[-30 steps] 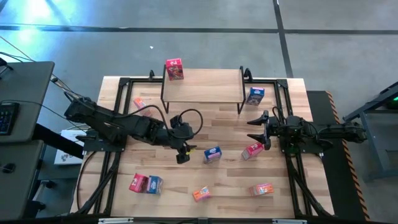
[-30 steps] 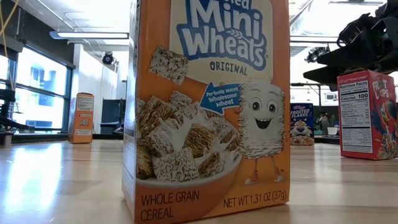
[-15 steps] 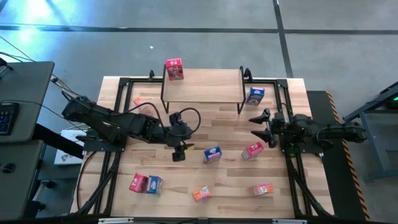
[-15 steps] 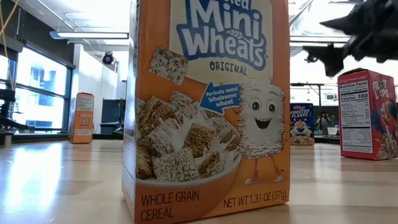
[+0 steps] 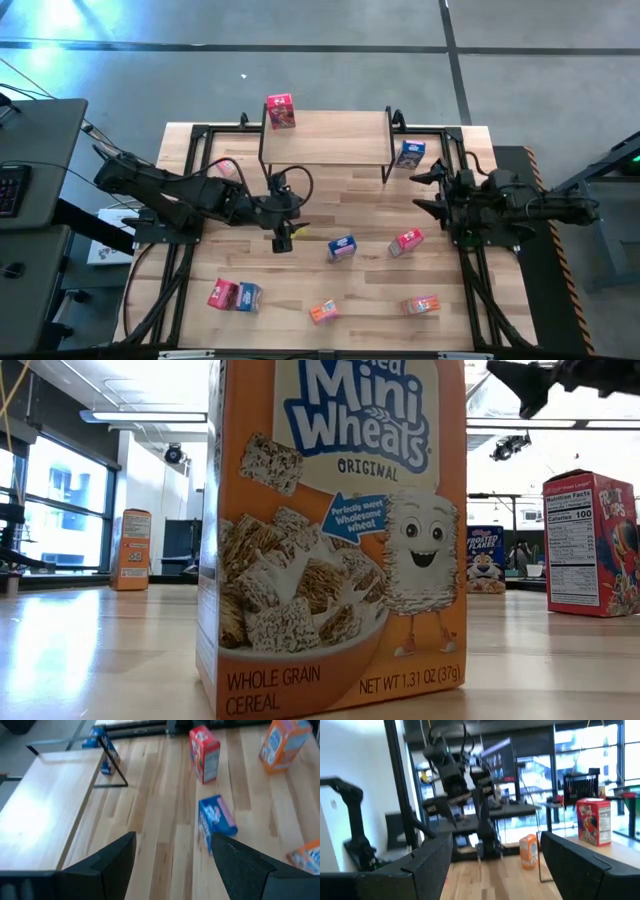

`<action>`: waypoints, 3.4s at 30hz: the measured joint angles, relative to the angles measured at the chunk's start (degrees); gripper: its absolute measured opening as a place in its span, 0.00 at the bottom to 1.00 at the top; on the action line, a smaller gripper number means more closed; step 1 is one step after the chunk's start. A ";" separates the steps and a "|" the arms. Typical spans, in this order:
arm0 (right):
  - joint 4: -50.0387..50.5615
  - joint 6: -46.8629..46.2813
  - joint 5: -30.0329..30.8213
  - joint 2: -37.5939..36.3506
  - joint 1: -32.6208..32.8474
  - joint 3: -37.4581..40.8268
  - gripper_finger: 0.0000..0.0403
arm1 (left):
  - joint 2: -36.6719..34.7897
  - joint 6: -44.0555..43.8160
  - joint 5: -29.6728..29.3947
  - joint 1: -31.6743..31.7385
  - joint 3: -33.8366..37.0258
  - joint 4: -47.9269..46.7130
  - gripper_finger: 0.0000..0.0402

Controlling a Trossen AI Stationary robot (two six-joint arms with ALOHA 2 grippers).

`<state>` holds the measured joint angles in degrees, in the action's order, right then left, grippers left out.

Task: Stack cereal on shelf
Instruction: Put the middle blue cereal box on the shelf

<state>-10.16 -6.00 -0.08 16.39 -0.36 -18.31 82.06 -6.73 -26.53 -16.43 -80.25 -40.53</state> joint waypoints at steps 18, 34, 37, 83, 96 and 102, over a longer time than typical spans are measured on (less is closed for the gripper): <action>4.90 -0.04 -6.86 30.11 2.68 -13.42 0.73 | -1.99 -3.09 -0.73 2.21 0.04 -8.22 0.62; 5.29 6.40 -1.36 47.79 11.44 -21.87 0.73 | -1.97 -3.16 -0.67 2.21 0.04 -8.34 0.62; 5.25 6.47 -1.22 50.42 11.84 -22.31 0.73 | -1.97 -3.16 -0.64 2.21 0.04 -8.34 0.62; 3.19 6.47 -1.64 66.55 11.78 -22.31 0.50 | -1.90 -3.16 -0.64 2.21 0.02 -8.10 0.62; 2.30 6.47 -1.66 66.55 11.78 -22.42 0.40 | -1.90 -3.16 -0.64 2.21 0.02 -8.10 0.62; 3.99 6.34 -1.66 66.55 11.49 -26.14 0.39 | -1.90 -3.16 -0.67 2.21 0.02 -8.10 0.62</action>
<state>-6.16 0.34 -1.73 82.94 11.13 -44.46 80.16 -9.89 -27.20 -14.22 -80.23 -48.62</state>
